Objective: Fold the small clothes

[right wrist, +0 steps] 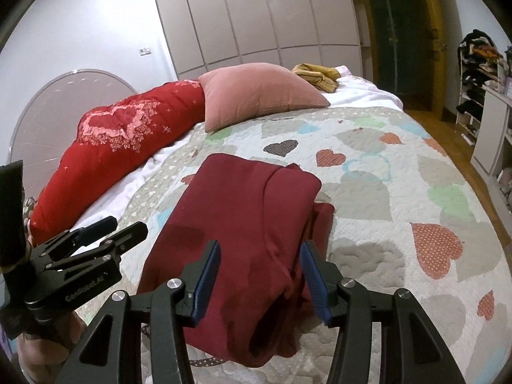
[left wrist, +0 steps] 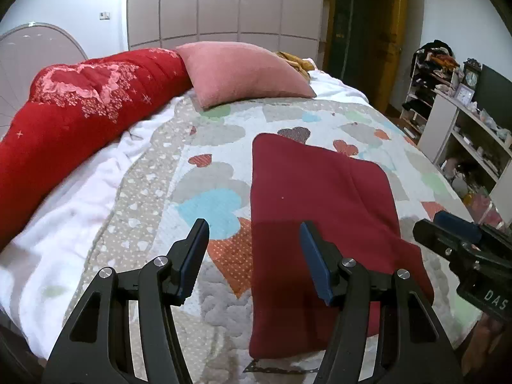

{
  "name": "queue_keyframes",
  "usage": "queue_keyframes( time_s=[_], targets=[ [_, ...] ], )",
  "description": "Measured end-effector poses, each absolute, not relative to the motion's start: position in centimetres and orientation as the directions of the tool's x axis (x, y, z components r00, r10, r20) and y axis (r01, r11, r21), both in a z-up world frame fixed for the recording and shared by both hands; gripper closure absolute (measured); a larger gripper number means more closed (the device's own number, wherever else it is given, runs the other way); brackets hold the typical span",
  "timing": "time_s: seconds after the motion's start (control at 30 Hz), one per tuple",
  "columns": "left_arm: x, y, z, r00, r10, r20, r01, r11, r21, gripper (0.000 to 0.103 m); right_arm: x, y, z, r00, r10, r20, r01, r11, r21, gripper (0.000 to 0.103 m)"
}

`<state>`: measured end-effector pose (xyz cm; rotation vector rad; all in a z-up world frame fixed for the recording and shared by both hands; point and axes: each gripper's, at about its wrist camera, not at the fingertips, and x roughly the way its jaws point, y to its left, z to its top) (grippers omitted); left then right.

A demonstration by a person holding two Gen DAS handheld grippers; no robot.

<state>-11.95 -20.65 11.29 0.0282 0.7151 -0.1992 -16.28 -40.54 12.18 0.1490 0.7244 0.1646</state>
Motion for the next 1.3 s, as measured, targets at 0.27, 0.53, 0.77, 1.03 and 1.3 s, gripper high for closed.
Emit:
queue_keyframes(
  time_s=[0.27, 0.53, 0.77, 1.03, 1.3],
  targets=[
    [-12.3, -20.7, 11.5, 0.747, -0.161, -0.645, 0.188, 0.982, -0.026, 0.044, -16.3, -40.2, 12.1, 0.743, 0.196, -0.640, -0.095, 0.977, 0.189, 0.044],
    [-12.3, -20.7, 11.4, 0.748, -0.157, -0.645, 0.186, 0.982, -0.024, 0.044, -16.3, -39.7, 12.0, 0.741, 0.195, -0.642, -0.097, 0.978, 0.185, 0.040],
    [-12.3, -20.8, 11.3, 0.745, -0.149, -0.650, 0.183, 0.983, -0.016, 0.044, -16.1, -39.3, 11.7, 0.734, 0.191, -0.652, -0.092, 0.979, 0.183, 0.040],
    [-12.1, -20.8, 11.1, 0.741, -0.140, -0.657, 0.180, 0.984, -0.006, 0.044, -15.9, -38.9, 11.7, 0.729, 0.191, -0.658, -0.095, 0.979, 0.180, 0.040],
    [-11.8, -20.7, 11.0, 0.738, -0.136, -0.661, 0.175, 0.985, -0.007, 0.044, -15.6, -38.7, 11.7, 0.724, 0.197, -0.661, -0.100, 0.978, 0.182, 0.040]
  ],
)
